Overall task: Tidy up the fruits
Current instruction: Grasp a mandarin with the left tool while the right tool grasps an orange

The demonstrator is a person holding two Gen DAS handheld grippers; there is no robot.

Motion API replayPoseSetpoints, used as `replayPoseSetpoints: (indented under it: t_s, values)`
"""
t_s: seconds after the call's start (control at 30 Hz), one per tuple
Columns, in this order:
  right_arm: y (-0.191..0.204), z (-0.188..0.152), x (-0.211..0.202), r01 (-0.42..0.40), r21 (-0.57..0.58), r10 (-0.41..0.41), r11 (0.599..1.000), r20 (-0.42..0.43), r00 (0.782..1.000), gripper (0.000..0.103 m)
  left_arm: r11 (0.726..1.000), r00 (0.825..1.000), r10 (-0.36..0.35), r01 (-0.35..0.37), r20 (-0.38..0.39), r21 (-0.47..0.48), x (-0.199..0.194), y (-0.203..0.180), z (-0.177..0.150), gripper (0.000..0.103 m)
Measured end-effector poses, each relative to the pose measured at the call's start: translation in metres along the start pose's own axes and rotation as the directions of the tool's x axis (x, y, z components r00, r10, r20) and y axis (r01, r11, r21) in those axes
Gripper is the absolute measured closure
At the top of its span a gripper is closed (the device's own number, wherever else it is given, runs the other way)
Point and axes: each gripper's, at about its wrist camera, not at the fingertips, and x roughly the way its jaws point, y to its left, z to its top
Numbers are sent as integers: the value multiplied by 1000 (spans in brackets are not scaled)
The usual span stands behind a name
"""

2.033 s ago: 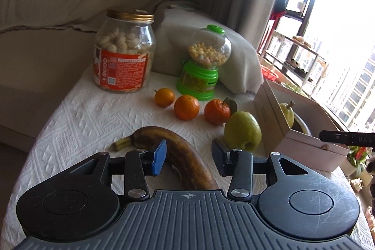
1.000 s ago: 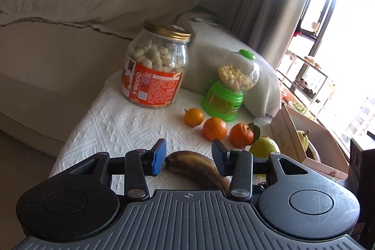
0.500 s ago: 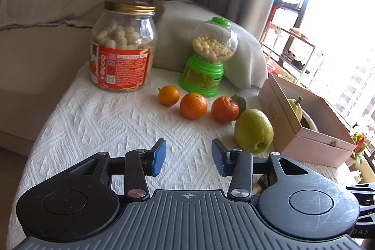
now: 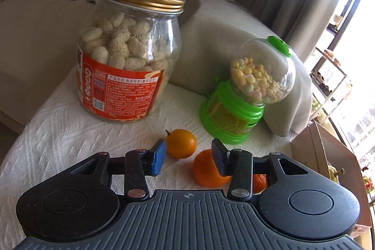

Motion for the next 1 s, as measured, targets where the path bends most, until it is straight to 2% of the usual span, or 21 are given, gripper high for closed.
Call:
replayPoseSetpoints:
  t_s: [0.1,0.23,0.3,0.33,0.47,0.63,0.8,0.9,1.0]
  values:
    - [-4,-2,1,17,6,-17,1000,-2,1000,44,999,1000,21,-21,-3,-25,14,2,0,56]
    - [-9,-5,4,33,13,-33,999,-16,999,42,1000,1000,20,-19,19,-15,19,3,-5,56]
    - [-10,-6,5,33,19,-33,999,-20,999,40,1000,1000,7,-7,23,-1,18,5,-5,61]
    - [-10,-6,6,33,21,-33,999,-22,999,40,1000,1000,-8,8,28,15,15,7,-6,64]
    - [-6,-5,7,35,12,-35,999,-22,999,40,998,999,-28,25,42,63,1,11,-12,65]
    - [3,7,7,37,-29,-37,999,-1,999,40,993,995,-88,84,38,87,-35,27,-33,65]
    - [23,40,12,16,-105,-11,994,51,999,40,987,991,-133,131,13,96,-73,43,-62,65]
    - [38,74,31,-19,-128,27,992,68,997,40,982,988,-151,149,11,114,-98,49,-79,65]
    - [54,108,63,-61,-138,69,988,49,996,40,979,986,-168,167,3,114,-114,53,-90,65]
